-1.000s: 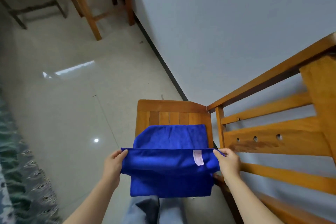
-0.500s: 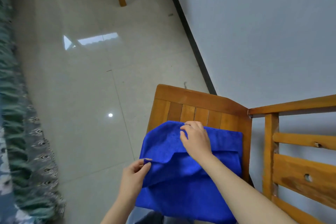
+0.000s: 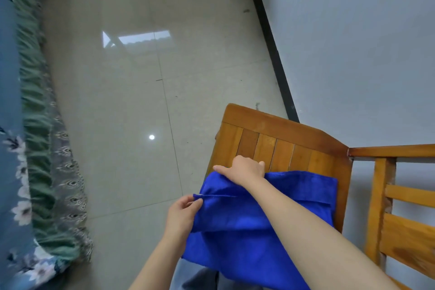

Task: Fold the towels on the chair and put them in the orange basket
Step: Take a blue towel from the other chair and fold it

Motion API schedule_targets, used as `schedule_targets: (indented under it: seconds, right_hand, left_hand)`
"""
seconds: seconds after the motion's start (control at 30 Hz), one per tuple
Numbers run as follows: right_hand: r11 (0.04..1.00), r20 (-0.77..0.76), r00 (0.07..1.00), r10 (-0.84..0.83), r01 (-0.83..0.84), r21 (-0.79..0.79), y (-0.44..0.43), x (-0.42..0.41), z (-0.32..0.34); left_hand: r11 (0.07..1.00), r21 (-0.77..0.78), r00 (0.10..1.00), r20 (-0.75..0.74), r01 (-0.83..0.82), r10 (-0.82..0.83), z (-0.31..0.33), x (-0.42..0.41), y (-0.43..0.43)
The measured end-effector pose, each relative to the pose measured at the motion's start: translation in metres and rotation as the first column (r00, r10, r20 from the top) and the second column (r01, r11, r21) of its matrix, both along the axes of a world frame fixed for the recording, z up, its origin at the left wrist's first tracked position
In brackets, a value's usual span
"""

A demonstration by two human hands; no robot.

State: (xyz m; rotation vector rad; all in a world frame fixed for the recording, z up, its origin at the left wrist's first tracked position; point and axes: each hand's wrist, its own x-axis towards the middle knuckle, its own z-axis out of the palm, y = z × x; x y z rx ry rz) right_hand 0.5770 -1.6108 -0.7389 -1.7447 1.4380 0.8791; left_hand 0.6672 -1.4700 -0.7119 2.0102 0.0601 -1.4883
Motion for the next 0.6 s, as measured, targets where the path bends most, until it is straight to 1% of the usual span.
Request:
schedule_targets:
  seconds: [0.03,0.07,0.13,0.17,0.2,0.23,0.27,0.3,0.33,0.37,0.4,0.43,0.47,0.5,0.53,0.6]
  right_hand:
    - [0.997,-0.023,0.999,-0.043,0.044,0.067,-0.003,-0.001,0.001]
    - [0.989,-0.077,0.995,-0.064,0.074,0.131,-0.006,-0.002,0.001]
    - [0.966,-0.196,0.98,-0.021,0.071,0.249,-0.01,-0.005,0.001]
    - [0.948,-0.215,0.976,0.029,0.042,0.315,-0.011,-0.006,-0.001]
    - [0.925,-0.212,0.974,0.078,0.009,0.379,-0.013,-0.006,0.002]
    - [0.918,-0.156,0.984,0.087,-0.018,0.397,-0.015,-0.007,0.003]
    - [0.922,-0.077,0.996,0.043,-0.009,0.387,-0.017,-0.007,0.005]
    - [0.931,0.03,0.998,-0.058,0.043,0.361,-0.018,-0.007,0.005]
    - [0.937,0.145,0.973,-0.178,0.122,0.329,-0.017,-0.005,0.007]
    - [0.943,0.289,0.919,-0.268,0.19,0.273,-0.016,-0.002,0.011]
    - [0.961,0.39,0.88,-0.27,0.226,0.157,-0.015,-0.001,0.013]
    - [0.975,0.461,0.865,-0.199,0.223,0.002,-0.014,0.0,0.015]
    - [0.97,0.464,0.88,-0.101,0.191,-0.149,-0.012,-0.002,0.017]
    - [0.946,0.47,0.881,-0.053,0.194,-0.259,-0.007,-0.008,0.015]
    - [0.916,0.476,0.877,-0.067,0.243,-0.32,-0.001,-0.018,0.016]
    - [0.825,0.525,0.819,-0.234,0.453,-0.339,0.016,-0.044,0.017]
  left_hand:
    - [1.0,-0.001,1.0,0.001,0.001,-0.001,0.001,0.0,0.0]
    - [1.0,0.001,1.0,0.002,0.002,-0.002,0.002,0.0,0.0]
    - [1.0,0.007,1.0,0.006,0.006,-0.006,0.002,0.0,0.001]
    - [1.0,0.007,1.0,0.007,0.01,-0.01,0.002,0.0,0.002]
    - [1.0,0.007,1.0,0.008,0.014,-0.014,0.002,0.0,0.003]
    - [1.0,0.005,1.0,0.007,0.014,-0.014,0.002,0.001,0.003]
    - [1.0,0.003,1.0,0.005,0.01,-0.01,0.002,0.001,0.004]
    - [1.0,-0.001,1.0,0.0,0.005,-0.005,0.003,0.001,0.004]
    - [1.0,-0.008,1.0,-0.005,0.0,0.0,0.004,0.002,0.004]
    - [1.0,-0.02,1.0,-0.01,-0.004,0.004,0.005,0.002,0.004]
    - [0.999,-0.034,1.0,-0.014,-0.007,0.006,0.006,0.003,0.004]
    - [0.999,-0.048,1.0,-0.016,-0.012,0.011,0.008,0.003,0.003]
    - [0.998,-0.06,1.0,-0.019,-0.018,0.017,0.009,0.004,0.002]
    - [0.997,-0.073,1.0,-0.019,-0.023,0.022,0.009,0.004,0.001]
    - [0.996,-0.089,1.0,-0.016,-0.023,0.021,0.01,0.005,0.0]
    - [0.992,-0.127,1.0,-0.008,0.006,-0.007,0.014,0.006,-0.004]
